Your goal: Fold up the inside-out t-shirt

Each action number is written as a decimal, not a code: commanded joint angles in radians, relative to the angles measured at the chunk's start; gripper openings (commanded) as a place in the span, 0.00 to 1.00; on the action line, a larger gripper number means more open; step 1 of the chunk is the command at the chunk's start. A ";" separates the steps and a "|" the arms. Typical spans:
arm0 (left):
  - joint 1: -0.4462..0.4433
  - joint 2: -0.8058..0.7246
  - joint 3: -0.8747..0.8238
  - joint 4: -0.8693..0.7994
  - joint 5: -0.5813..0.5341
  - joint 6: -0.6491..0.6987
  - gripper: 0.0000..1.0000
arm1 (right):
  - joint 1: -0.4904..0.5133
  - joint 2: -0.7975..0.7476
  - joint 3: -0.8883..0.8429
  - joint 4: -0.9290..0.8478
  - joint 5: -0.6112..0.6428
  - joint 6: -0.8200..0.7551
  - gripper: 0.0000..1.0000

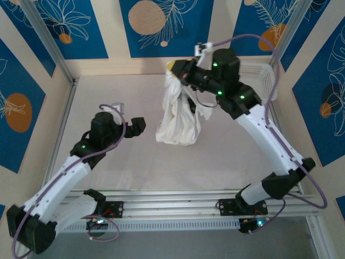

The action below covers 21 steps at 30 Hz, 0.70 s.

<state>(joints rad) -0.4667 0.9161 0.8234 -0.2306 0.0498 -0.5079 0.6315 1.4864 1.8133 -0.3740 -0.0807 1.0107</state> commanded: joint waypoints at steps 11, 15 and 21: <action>-0.026 0.096 0.125 0.075 0.563 0.078 0.99 | 0.070 0.045 0.052 -0.128 0.001 -0.134 0.00; -0.071 0.187 0.174 0.038 0.511 0.100 0.97 | 0.088 0.053 0.057 -0.143 0.035 -0.133 0.00; -0.083 0.213 0.198 -0.026 0.328 0.090 0.08 | 0.078 0.062 0.091 -0.271 0.173 -0.127 0.00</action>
<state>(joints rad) -0.5457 1.1473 0.9848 -0.2249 0.4614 -0.4347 0.7158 1.5513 1.8534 -0.5850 -0.0101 0.8707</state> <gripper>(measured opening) 0.313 0.075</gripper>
